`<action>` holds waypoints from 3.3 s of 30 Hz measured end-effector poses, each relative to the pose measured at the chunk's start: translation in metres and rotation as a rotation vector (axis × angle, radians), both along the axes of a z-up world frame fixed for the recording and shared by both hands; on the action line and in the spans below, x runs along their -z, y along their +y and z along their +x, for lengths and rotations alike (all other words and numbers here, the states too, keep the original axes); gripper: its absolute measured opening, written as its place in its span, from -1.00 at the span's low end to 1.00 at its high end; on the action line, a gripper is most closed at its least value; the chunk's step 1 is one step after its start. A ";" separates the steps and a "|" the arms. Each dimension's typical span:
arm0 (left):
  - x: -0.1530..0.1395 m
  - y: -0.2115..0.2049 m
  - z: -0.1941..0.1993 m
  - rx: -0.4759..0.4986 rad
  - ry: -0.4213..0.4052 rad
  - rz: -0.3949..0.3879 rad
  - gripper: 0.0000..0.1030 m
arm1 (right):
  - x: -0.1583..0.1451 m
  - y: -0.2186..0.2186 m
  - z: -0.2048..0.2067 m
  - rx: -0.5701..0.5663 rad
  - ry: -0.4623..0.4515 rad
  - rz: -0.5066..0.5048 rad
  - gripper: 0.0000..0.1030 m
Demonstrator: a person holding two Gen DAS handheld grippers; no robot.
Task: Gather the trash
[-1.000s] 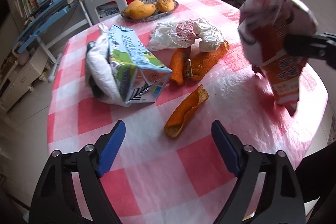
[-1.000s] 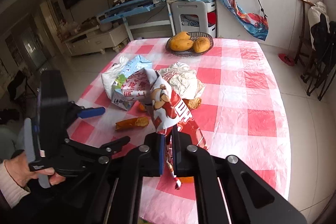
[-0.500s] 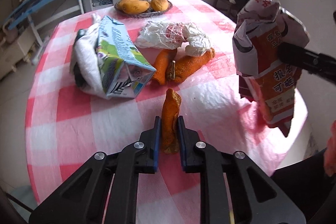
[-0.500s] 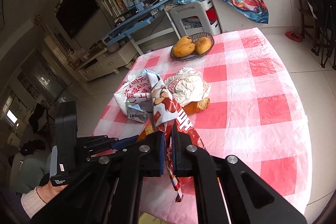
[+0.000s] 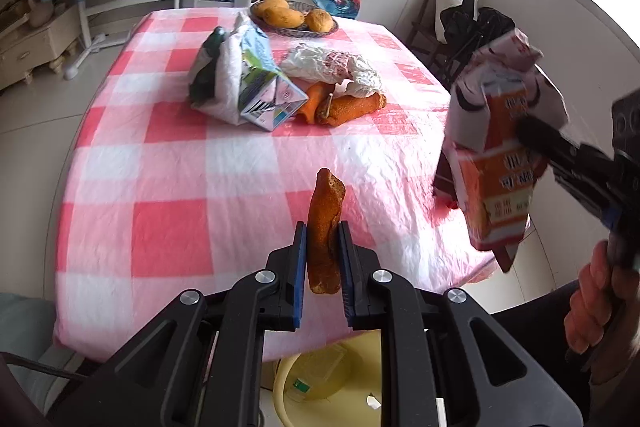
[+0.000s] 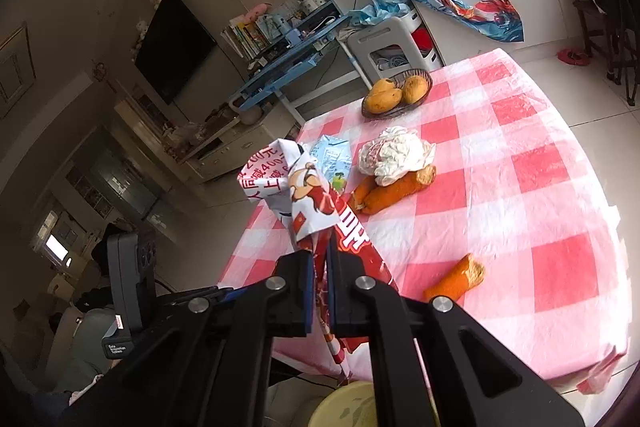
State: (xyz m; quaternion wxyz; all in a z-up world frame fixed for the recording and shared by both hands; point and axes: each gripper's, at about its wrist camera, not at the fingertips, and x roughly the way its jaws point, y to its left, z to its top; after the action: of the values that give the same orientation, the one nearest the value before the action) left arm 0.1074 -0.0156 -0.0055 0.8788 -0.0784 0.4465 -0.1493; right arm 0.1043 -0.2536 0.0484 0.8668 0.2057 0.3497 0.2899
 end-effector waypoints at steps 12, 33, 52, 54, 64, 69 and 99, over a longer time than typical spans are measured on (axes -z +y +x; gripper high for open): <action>-0.002 0.011 -0.045 -0.016 0.004 -0.017 -0.71 | 0.057 0.038 -0.077 -0.097 0.196 -0.098 -0.88; 0.009 -0.017 -0.105 0.078 0.036 0.046 -0.71 | 0.062 0.031 -0.100 0.016 0.192 -0.164 0.09; 0.022 -0.006 -0.103 0.004 0.063 0.103 0.12 | 0.058 0.011 -0.093 0.140 0.163 -0.088 0.35; 0.019 -0.003 -0.102 -0.028 0.040 0.108 0.20 | 0.058 0.010 -0.093 0.142 0.157 -0.092 0.36; 0.008 -0.003 -0.101 -0.088 -0.064 0.175 0.31 | 0.059 0.016 -0.095 0.160 0.140 -0.153 0.44; 0.006 -0.001 -0.101 -0.098 -0.078 0.177 0.32 | 0.059 0.026 -0.096 0.145 0.121 -0.205 0.48; 0.007 0.009 -0.098 -0.141 -0.072 0.144 0.38 | 0.060 0.031 -0.096 0.145 0.116 -0.232 0.58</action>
State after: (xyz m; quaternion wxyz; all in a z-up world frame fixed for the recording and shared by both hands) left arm 0.0094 -0.0071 -0.0124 0.9059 -0.0409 0.4176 -0.0576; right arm 0.0086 -0.2225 -0.0118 0.8816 0.1453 0.4148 0.1719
